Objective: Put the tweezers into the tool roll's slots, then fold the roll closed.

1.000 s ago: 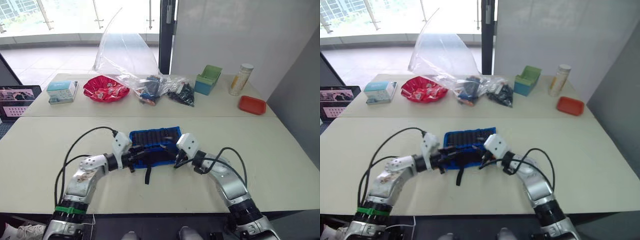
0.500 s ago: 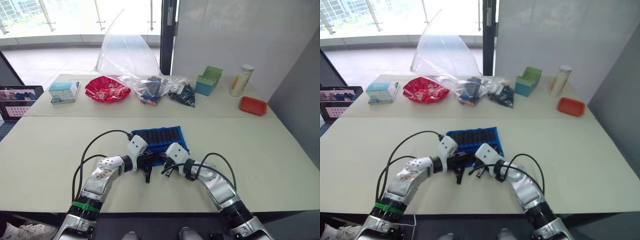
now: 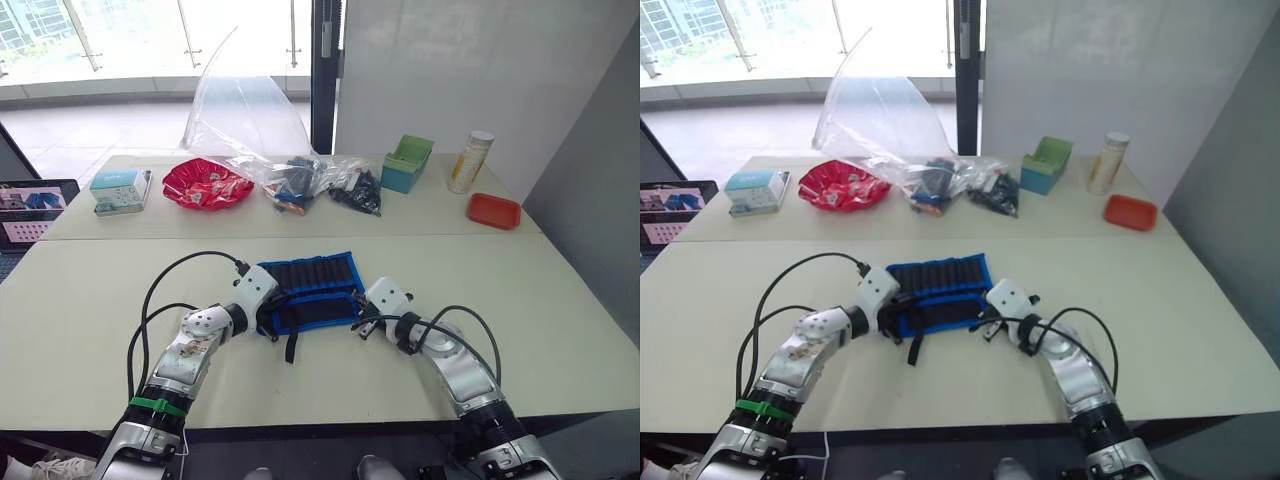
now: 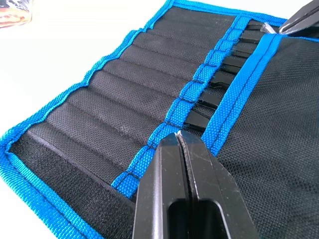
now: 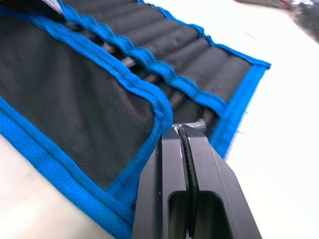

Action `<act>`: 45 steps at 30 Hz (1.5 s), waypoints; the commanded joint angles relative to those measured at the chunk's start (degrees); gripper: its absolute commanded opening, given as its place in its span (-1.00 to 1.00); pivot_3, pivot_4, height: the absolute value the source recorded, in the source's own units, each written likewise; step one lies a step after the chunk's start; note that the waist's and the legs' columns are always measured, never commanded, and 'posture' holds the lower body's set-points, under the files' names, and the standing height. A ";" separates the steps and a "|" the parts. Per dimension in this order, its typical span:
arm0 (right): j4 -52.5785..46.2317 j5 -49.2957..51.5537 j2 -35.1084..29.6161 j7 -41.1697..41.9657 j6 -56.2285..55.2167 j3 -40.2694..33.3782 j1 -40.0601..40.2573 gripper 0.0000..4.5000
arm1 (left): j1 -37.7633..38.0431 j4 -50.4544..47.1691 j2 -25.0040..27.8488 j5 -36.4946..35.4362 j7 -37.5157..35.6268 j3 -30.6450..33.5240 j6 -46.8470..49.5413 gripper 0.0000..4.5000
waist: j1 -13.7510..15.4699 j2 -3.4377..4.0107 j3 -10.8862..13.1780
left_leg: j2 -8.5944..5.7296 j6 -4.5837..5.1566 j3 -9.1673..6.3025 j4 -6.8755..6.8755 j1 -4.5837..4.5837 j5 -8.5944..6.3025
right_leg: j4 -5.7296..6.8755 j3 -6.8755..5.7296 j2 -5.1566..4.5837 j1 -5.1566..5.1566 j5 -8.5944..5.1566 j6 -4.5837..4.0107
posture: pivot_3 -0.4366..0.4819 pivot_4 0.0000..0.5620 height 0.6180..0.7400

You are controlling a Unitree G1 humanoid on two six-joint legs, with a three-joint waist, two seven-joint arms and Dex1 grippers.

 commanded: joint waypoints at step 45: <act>-6.50 27.77 -5.56 4.36 44.22 -14.46 -5.01 -0.98 | 14.55 -18.60 27.38 -23.53 -24.31 19.53 17.95 1.00 | -0.50 0.13 0.25 | 0.14 0.06 0.04 -0.06 -0.76 -0.04 | -0.28 -0.04 0.06 -0.73 0.03 -0.01 | -0.05 -0.47 0.98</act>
